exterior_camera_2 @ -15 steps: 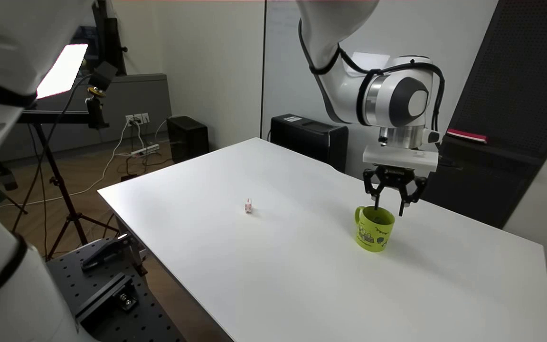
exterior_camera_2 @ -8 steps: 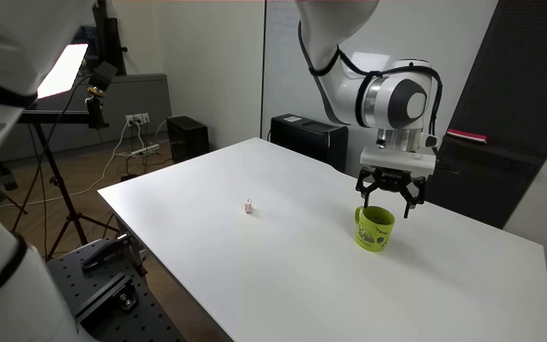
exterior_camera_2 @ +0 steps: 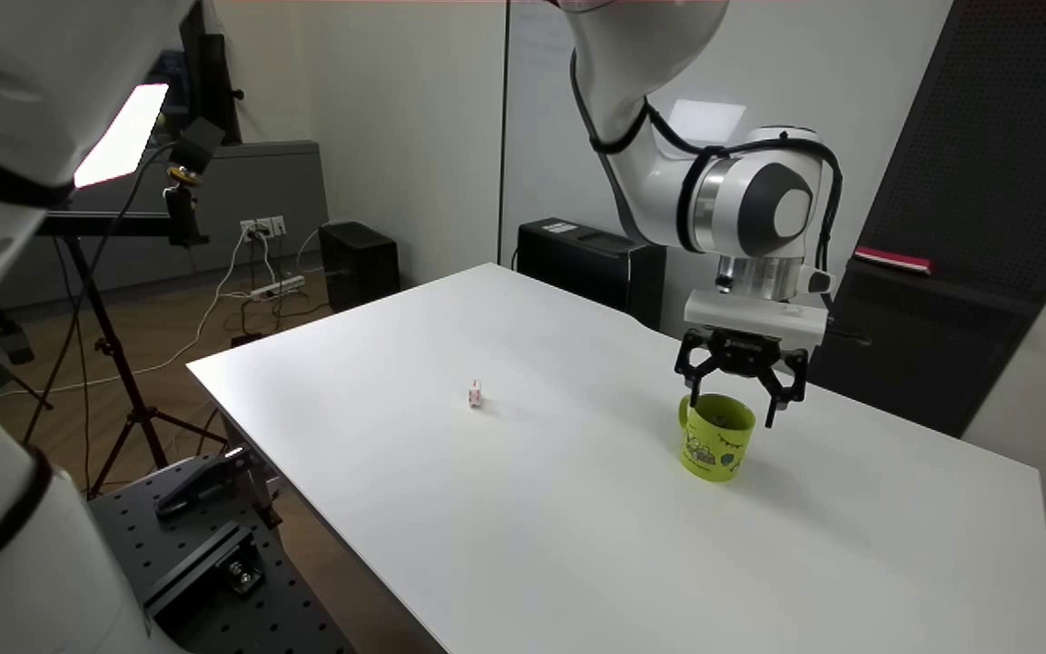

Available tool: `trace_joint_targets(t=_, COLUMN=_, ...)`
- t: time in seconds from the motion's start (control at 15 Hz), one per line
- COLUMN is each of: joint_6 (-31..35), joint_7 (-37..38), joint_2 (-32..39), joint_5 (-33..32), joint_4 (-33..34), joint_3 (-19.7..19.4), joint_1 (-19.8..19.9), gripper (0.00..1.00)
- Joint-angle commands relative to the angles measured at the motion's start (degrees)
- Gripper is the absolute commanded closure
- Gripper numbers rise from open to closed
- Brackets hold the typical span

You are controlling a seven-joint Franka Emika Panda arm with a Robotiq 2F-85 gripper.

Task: Pick up the marker in the mug and put it on the table

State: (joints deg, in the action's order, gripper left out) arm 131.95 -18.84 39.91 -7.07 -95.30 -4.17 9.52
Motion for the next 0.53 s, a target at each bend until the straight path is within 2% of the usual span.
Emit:
trace_joint_targets(t=0.0, joint_6=0.9, joint_7=0.9, joint_2=0.9, joint_5=-0.1, joint_4=0.5, joint_3=0.3, joint_1=0.3, gripper=0.00)
trace_joint_targets(t=0.47, joint_6=7.2, joint_7=1.1, joint_2=1.7, joint_5=-0.5, joint_4=-0.4, joint_3=0.2, joint_1=0.2, gripper=0.00)
